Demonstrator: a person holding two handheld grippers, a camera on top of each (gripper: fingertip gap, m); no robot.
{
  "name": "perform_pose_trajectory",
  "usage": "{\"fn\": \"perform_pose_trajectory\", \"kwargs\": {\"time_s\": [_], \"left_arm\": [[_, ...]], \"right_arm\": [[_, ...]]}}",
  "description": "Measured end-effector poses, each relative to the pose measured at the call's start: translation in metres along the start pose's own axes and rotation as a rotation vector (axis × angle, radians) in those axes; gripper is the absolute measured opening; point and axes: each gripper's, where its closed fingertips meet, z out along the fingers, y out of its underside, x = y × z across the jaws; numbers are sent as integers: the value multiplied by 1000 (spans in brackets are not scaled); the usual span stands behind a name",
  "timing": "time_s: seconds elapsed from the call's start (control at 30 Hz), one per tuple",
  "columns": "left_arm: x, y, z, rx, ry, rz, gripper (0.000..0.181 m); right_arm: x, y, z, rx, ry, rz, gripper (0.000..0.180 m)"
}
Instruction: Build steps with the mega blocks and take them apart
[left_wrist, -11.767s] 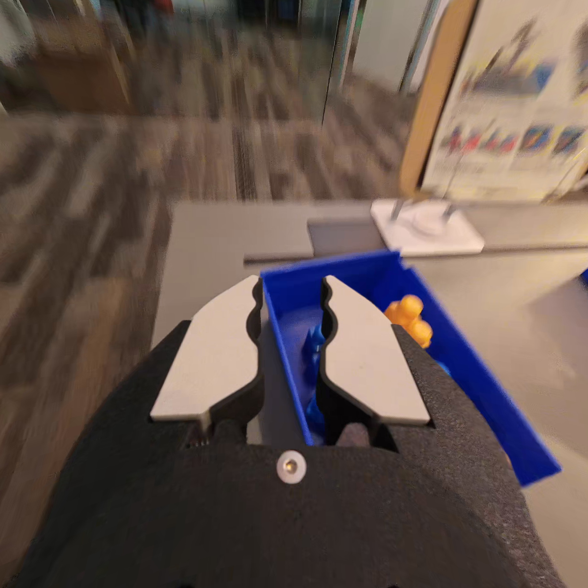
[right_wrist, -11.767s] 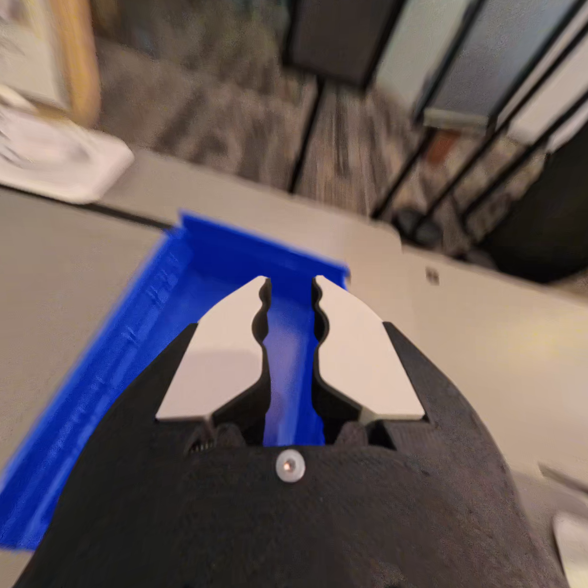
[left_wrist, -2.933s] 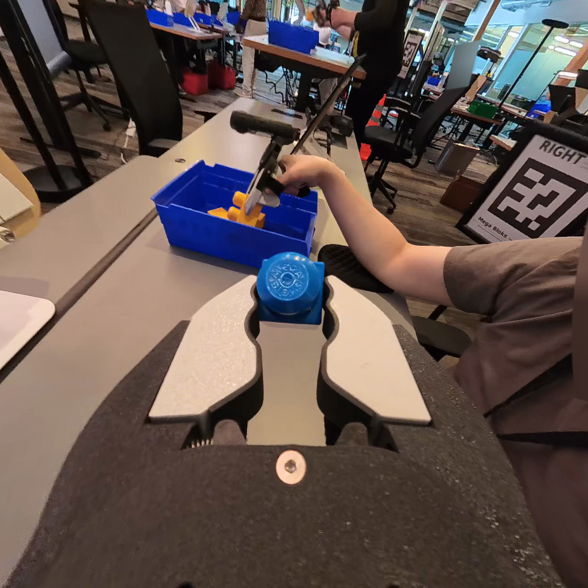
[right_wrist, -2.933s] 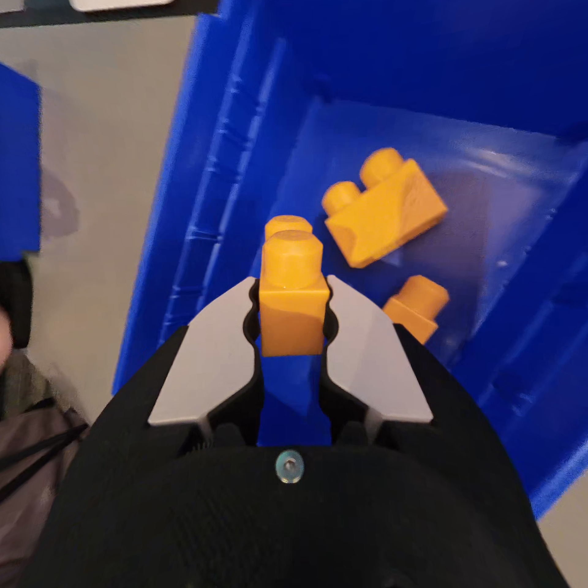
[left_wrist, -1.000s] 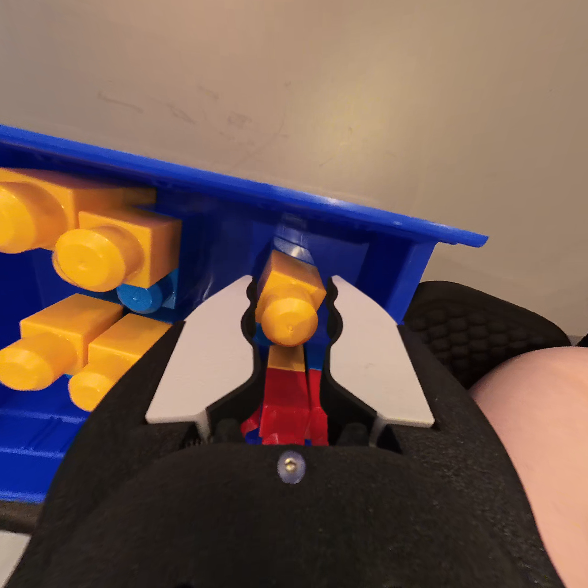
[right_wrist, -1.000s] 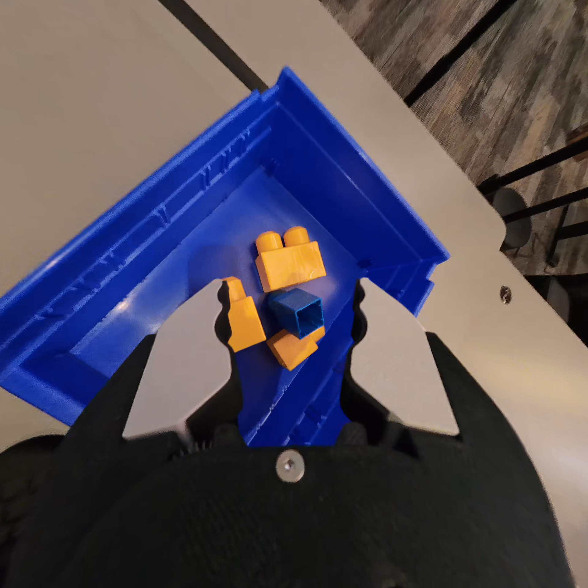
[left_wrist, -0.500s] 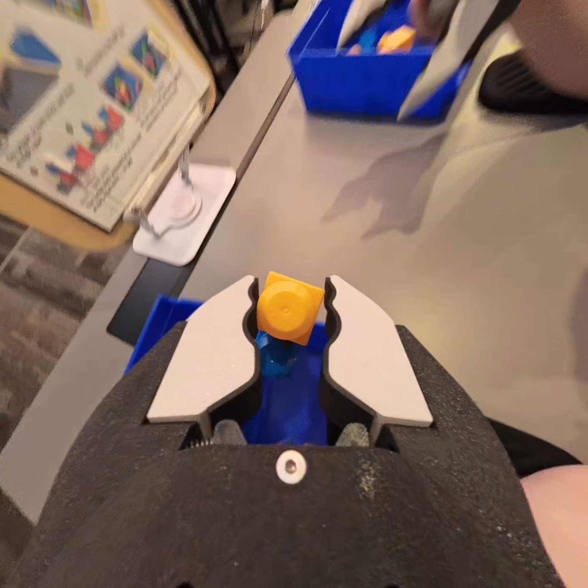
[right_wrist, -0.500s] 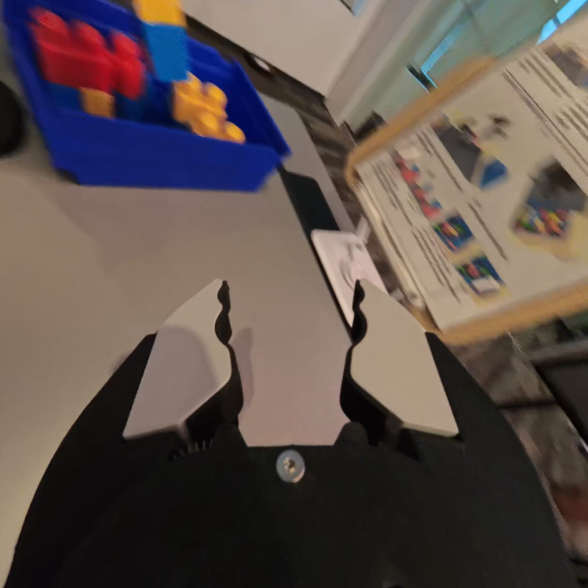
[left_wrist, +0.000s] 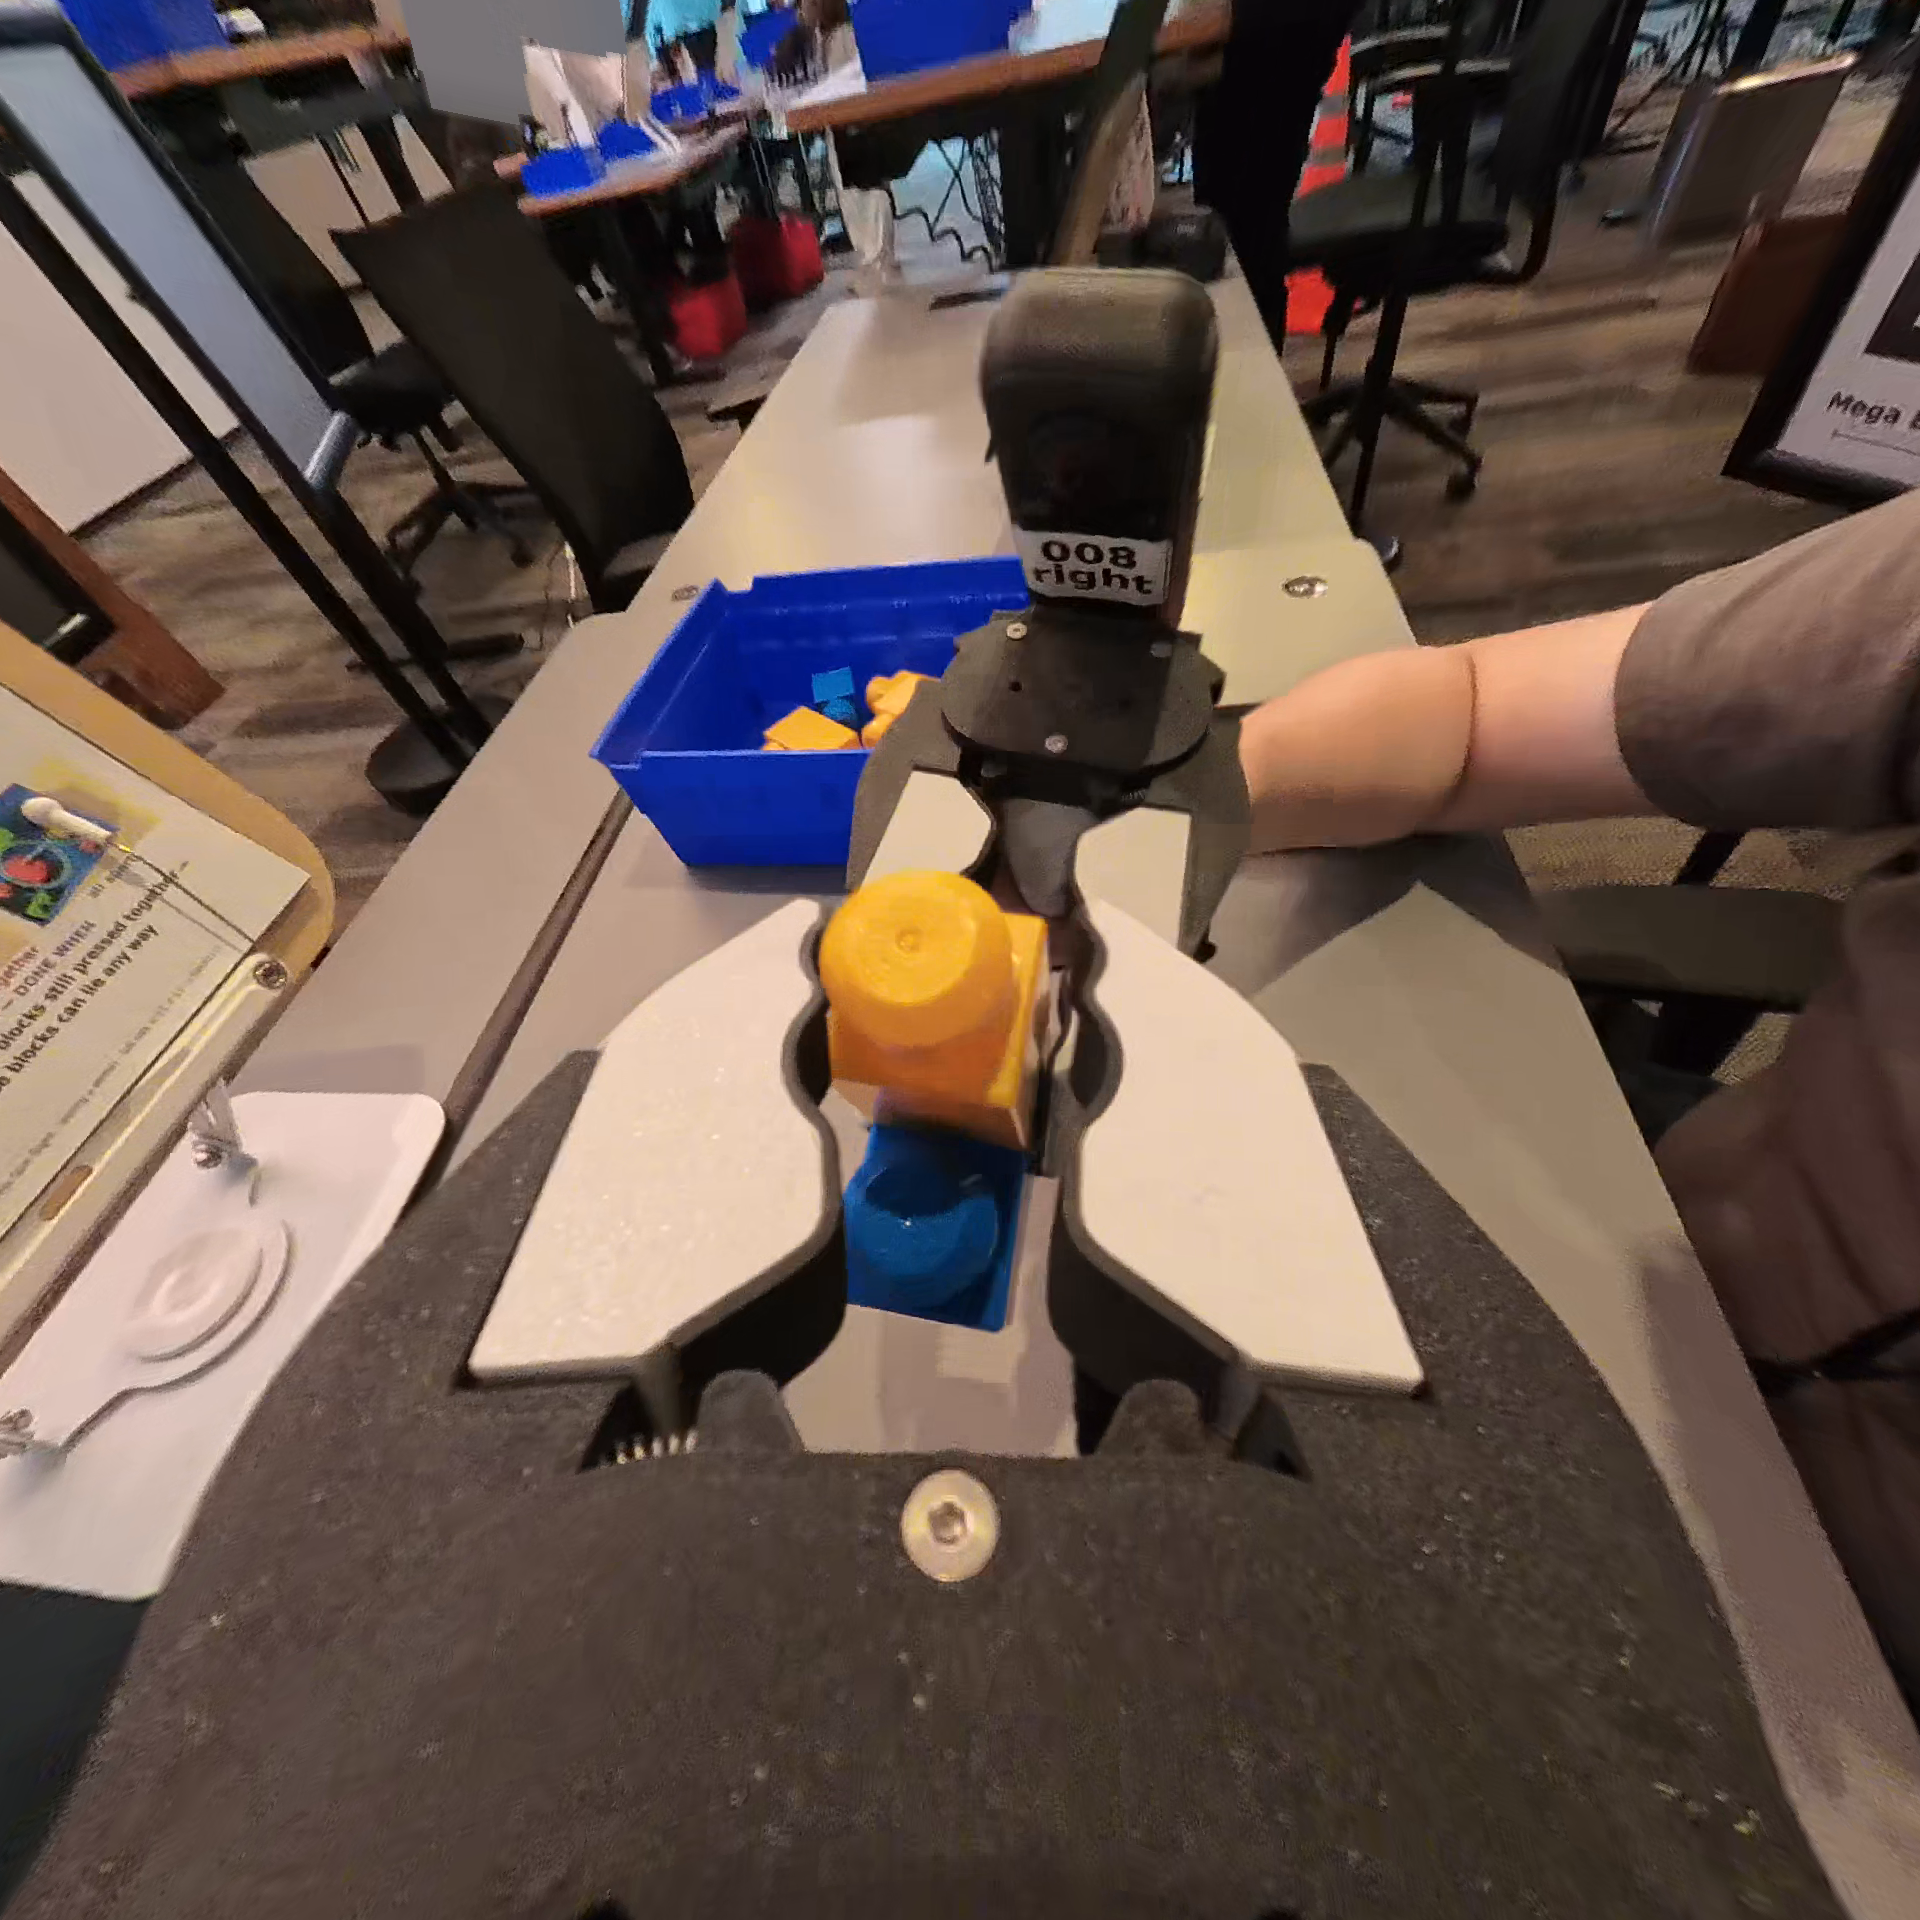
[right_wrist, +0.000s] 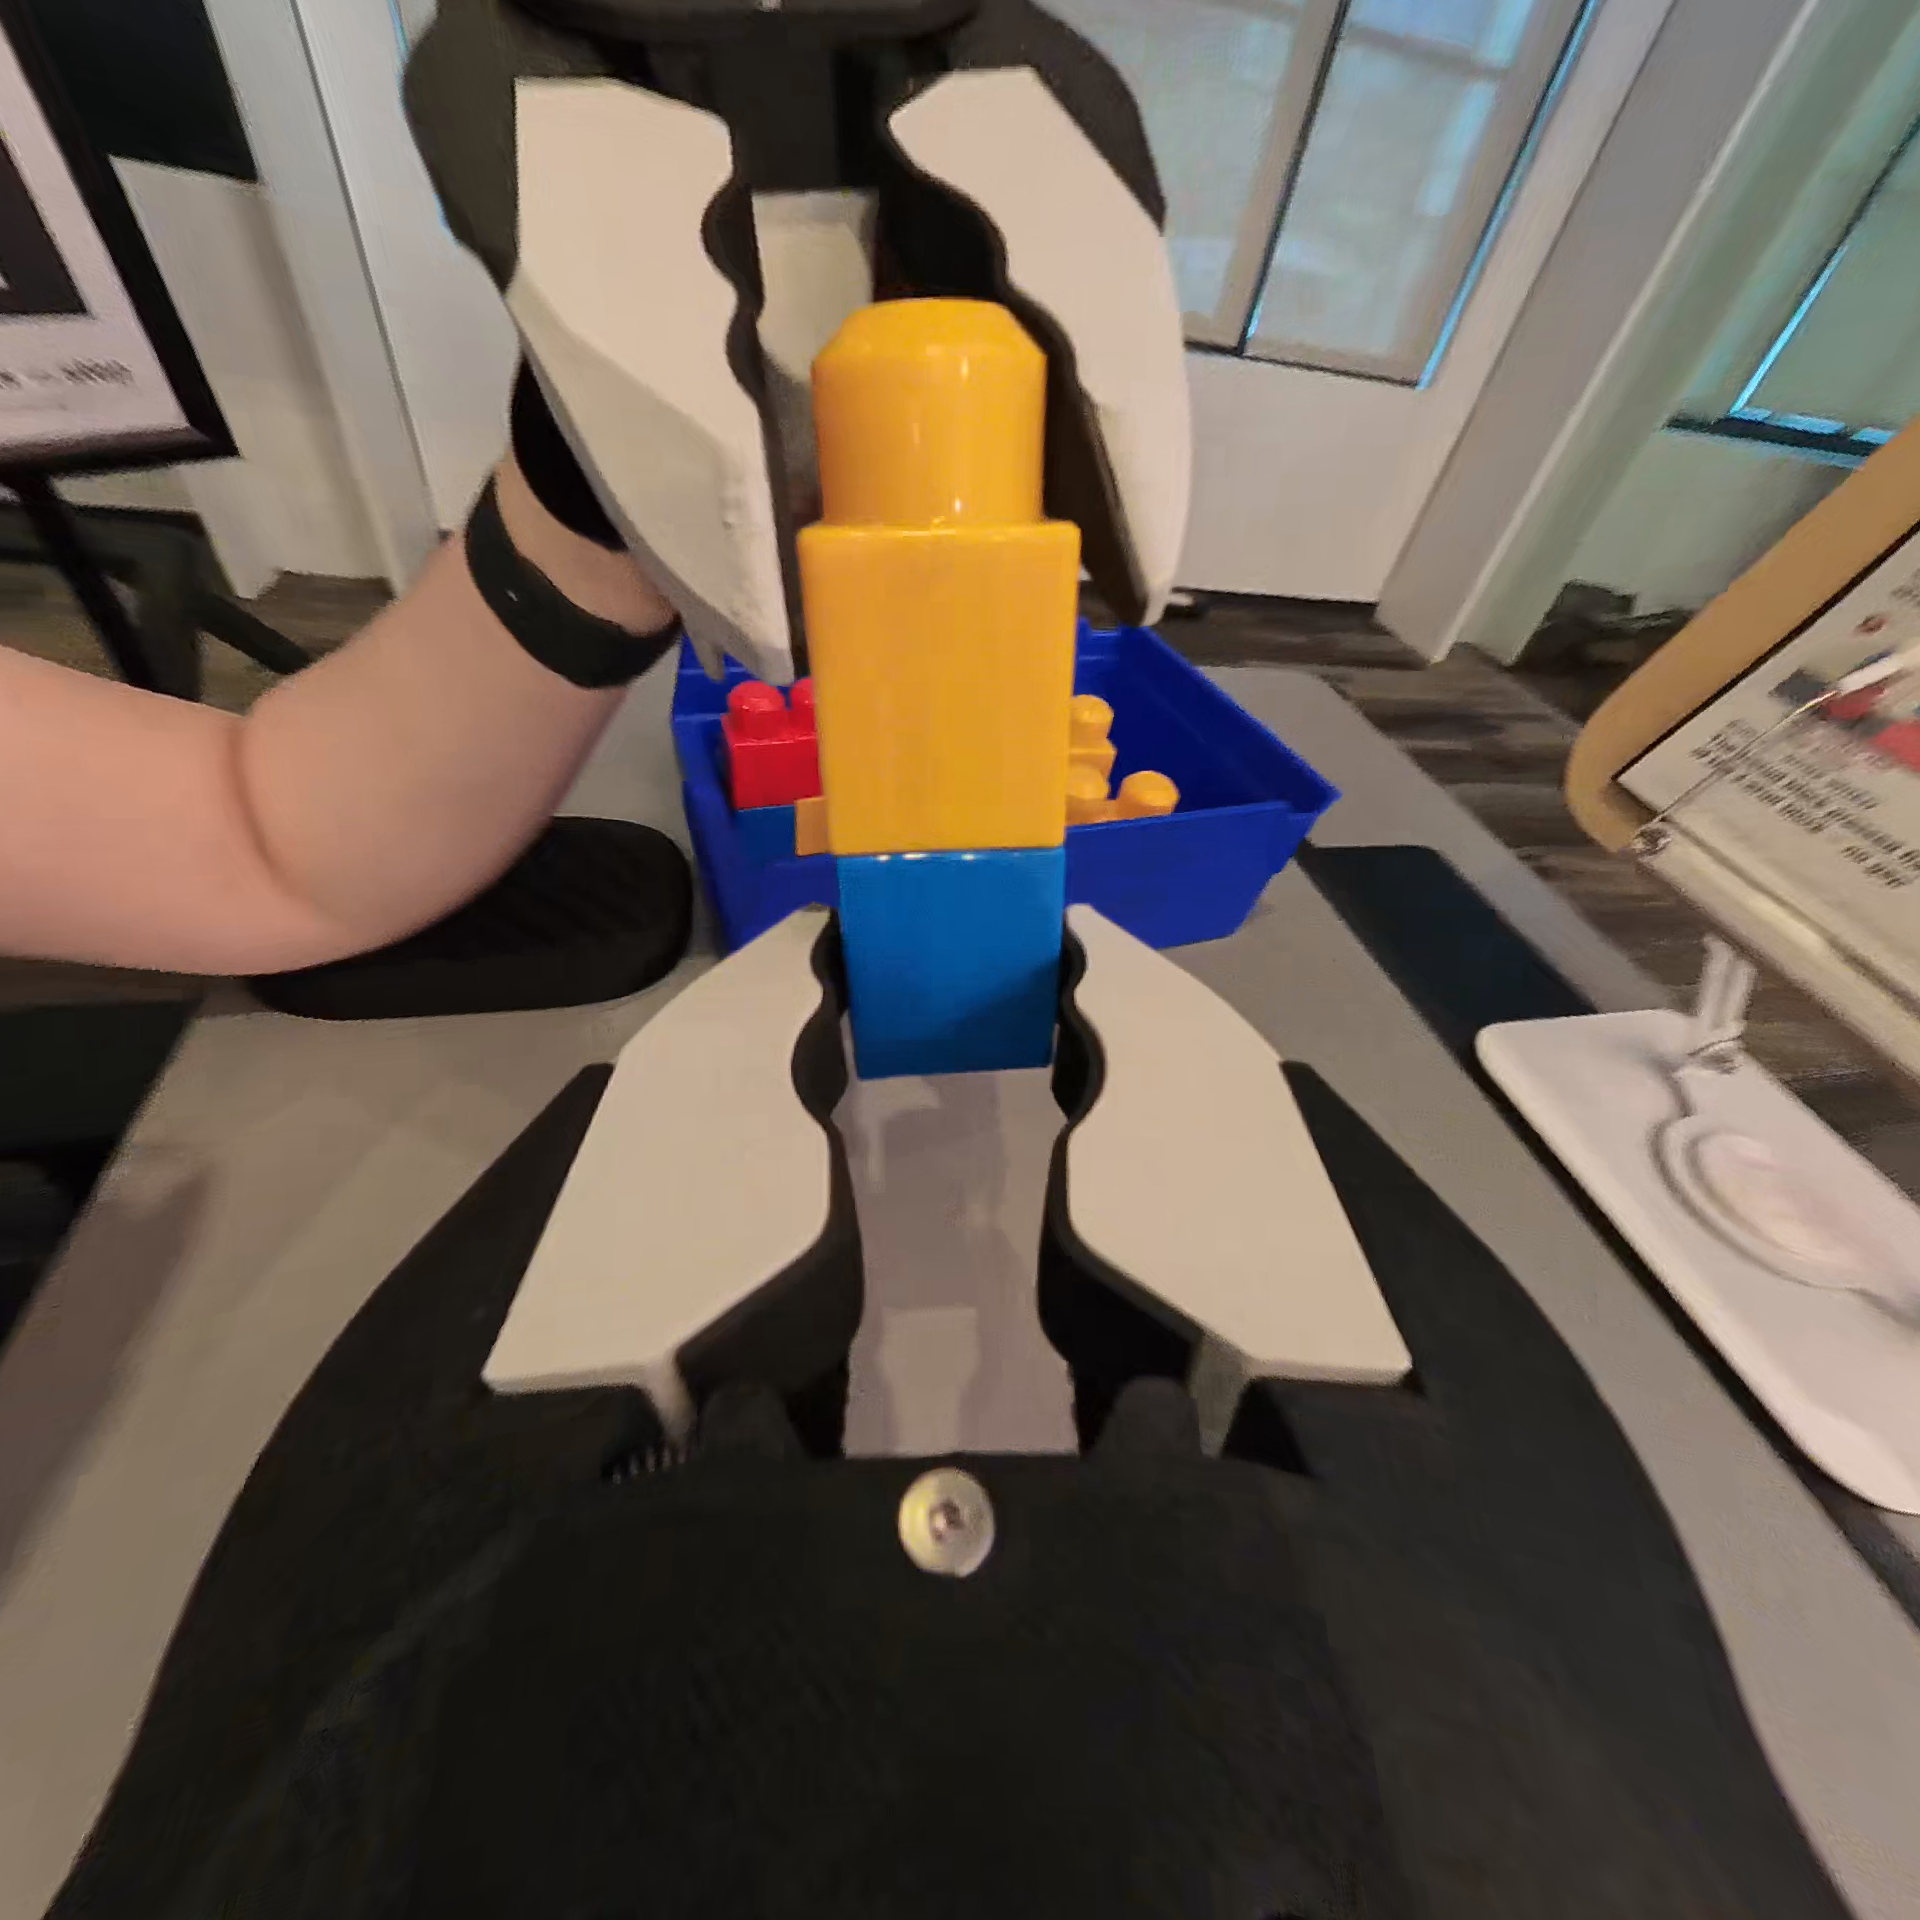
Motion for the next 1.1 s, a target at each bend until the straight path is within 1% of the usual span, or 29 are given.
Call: {"fn": "perform_pose_trajectory", "kwargs": {"time_s": [0.03,0.07,0.1,0.17,0.27,0.4,0.53,0.6,0.63,0.7,0.77,0.8,0.83,0.9,0.93,1.0,1.03,1.1], "left_arm": [[0,4,3,2,8,6,47],[-2,8,6,-9,4,12,48],[-6,11,9,-24,-18,12,43],[-8,14,12,-38,-18,-18,41],[-9,15,12,-64,43,-110,37],[-14,4,12,35,104,-241,36],[-14,-3,21,83,99,-261,36],[-16,-11,20,135,83,-269,37],[-23,-20,12,204,51,-279,37],[-38,-40,-23,365,26,-314,37],[-45,-42,-54,405,35,-331,37],[-51,-37,-64,388,-8,-327,37],[-56,-34,-71,375,-55,-312,37],[-53,-36,-74,370,-66,-286,37],[-48,-37,-71,366,-41,-283,37],[-41,-37,-60,345,0,-282,37],[-39,-36,-53,328,10,-281,37],[-35,-29,-39,285,33,-281,37]], "right_arm": [[1,0,-2,6,-24,29,37],[1,0,-3,7,-52,52,37],[1,2,-5,3,-72,66,37],[4,5,-7,-7,-87,72,37],[5,9,-9,-26,-126,99,38],[8,0,-20,-43,-142,156,38],[10,-2,-34,-97,-155,206,38],[11,-4,-40,-113,-166,232,38],[11,3,-42,-162,-165,233,37],[19,24,-47,-283,-117,176,38],[31,27,-56,-312,-77,152,38],[42,24,-66,-314,-33,146,38],[60,20,-81,-317,48,132,38],[112,24,-132,-364,317,111,38],[137,37,-165,-427,449,141,38],[171,77,-228,-542,625,313,38],[180,100,-253,-581,674,433,38],[184,143,-282,-634,675,656,37]]}}
